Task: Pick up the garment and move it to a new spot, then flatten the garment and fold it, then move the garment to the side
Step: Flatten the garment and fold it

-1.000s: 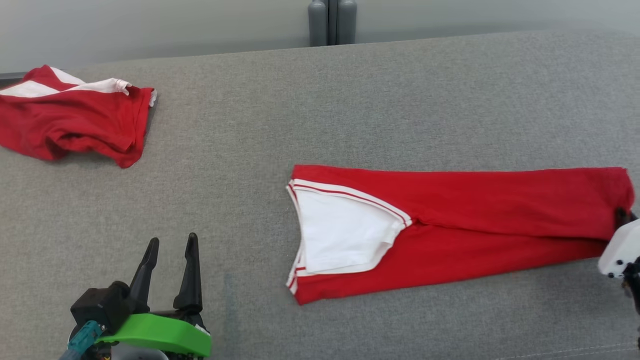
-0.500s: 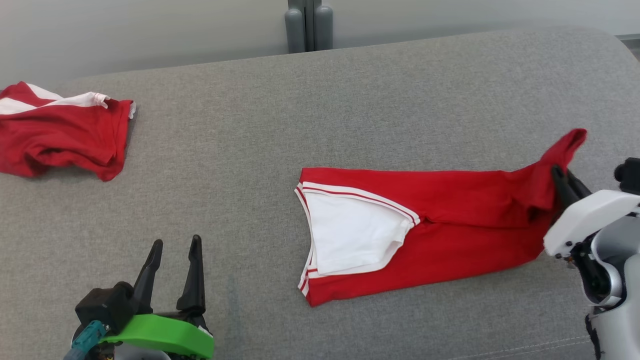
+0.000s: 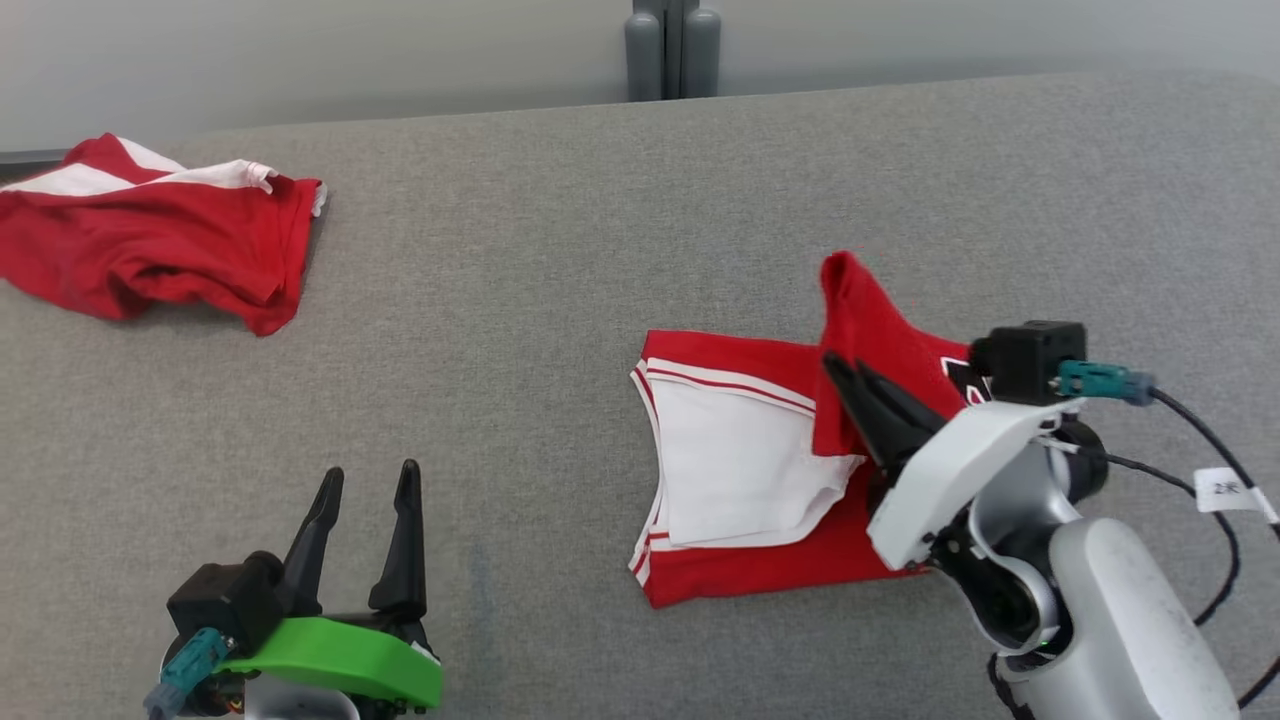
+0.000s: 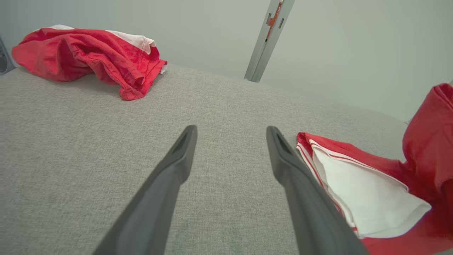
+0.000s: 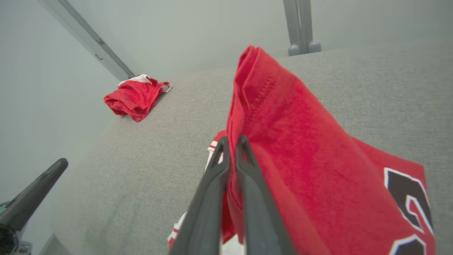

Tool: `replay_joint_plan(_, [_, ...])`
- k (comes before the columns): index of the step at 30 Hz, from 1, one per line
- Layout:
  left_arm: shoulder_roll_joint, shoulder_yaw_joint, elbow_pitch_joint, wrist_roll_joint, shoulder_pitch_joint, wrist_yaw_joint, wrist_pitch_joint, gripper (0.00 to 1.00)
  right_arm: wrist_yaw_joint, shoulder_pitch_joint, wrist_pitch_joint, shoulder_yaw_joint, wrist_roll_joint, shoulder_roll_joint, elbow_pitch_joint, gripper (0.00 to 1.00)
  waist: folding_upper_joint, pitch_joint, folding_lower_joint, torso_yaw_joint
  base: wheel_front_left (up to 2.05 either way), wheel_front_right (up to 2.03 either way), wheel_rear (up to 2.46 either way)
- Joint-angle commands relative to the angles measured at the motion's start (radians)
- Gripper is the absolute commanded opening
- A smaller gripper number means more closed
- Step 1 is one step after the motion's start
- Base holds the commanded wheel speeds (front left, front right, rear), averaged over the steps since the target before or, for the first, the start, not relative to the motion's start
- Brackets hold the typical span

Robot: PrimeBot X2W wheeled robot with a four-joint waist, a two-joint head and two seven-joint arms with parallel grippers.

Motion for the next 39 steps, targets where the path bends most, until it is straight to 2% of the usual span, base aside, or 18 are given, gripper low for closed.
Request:
replay_joint_plan(1, [-0.001,0.000,0.005,-0.002,-0.016,-0.004,-0.005,1.00,0.000,-0.020,-0.004,0.027,0.008,0.004,0.017,0.00,0.0000,0.005,0.0000,0.015,0.00,0.00,0.00])
replay_joint_plan(6, [-0.011,-0.012,0.018,-0.001,-0.030,-0.010,-0.008,1.00,0.000,-0.073,-0.012,0.114,0.030,0.022,0.126,0.00,0.0000,0.010,0.0000,0.047,0.00,0.00,0.00])
replay_joint_plan(16, [-0.030,-0.030,0.045,-0.004,-0.036,-0.020,-0.020,1.00,0.000,-0.157,-0.072,0.182,0.052,0.040,0.377,0.00,0.0000,0.014,0.0000,0.098,0.00,0.00,0.00])
replay_joint_plan(17, [-0.031,-0.031,0.047,-0.004,-0.036,-0.021,-0.021,1.00,0.000,-0.164,-0.080,0.185,0.052,0.040,0.394,0.12,0.0000,0.013,0.0000,0.100,0.00,0.00,0.00])
replay_joint_plan(18, [-0.032,-0.032,0.049,-0.004,-0.036,-0.021,-0.021,1.00,0.000,-0.171,-0.088,0.196,0.053,0.041,0.413,0.44,0.0000,0.012,0.0000,0.102,0.00,0.00,0.00])
replay_joint_plan(19, [-0.033,-0.033,0.052,-0.004,-0.036,-0.021,-0.022,1.00,0.000,-0.178,-0.099,0.204,0.055,0.042,0.428,1.00,0.0000,0.011,0.0000,0.104,0.00,0.00,0.00])
replay_joint_plan(23, [-0.033,-0.036,0.057,-0.005,-0.032,-0.021,-0.025,1.00,0.000,-0.199,-0.138,0.234,0.076,0.043,0.448,1.00,0.0000,0.005,0.0000,0.102,0.00,0.00,0.00])
replay_joint_plan(28, [-0.031,-0.044,0.061,0.002,-0.029,-0.023,-0.025,1.00,0.000,-0.207,-0.214,0.237,0.085,0.039,0.412,1.00,0.0000,-0.003,0.0000,0.085,0.00,0.00,0.00])
replay_joint_plan(33, [-0.032,-0.056,0.062,0.012,-0.049,-0.022,-0.024,1.00,0.000,-0.193,-0.334,0.154,-0.033,-0.005,0.382,1.00,0.0000,-0.008,0.0000,0.059,0.00,0.00,0.00])
replay_joint_plan(39, [-0.037,-0.063,0.069,0.021,-0.063,-0.021,-0.029,1.00,0.000,-0.141,-0.410,0.024,-0.164,-0.009,0.343,1.00,0.0000,-0.008,0.0000,0.025,0.00,0.00,0.00])
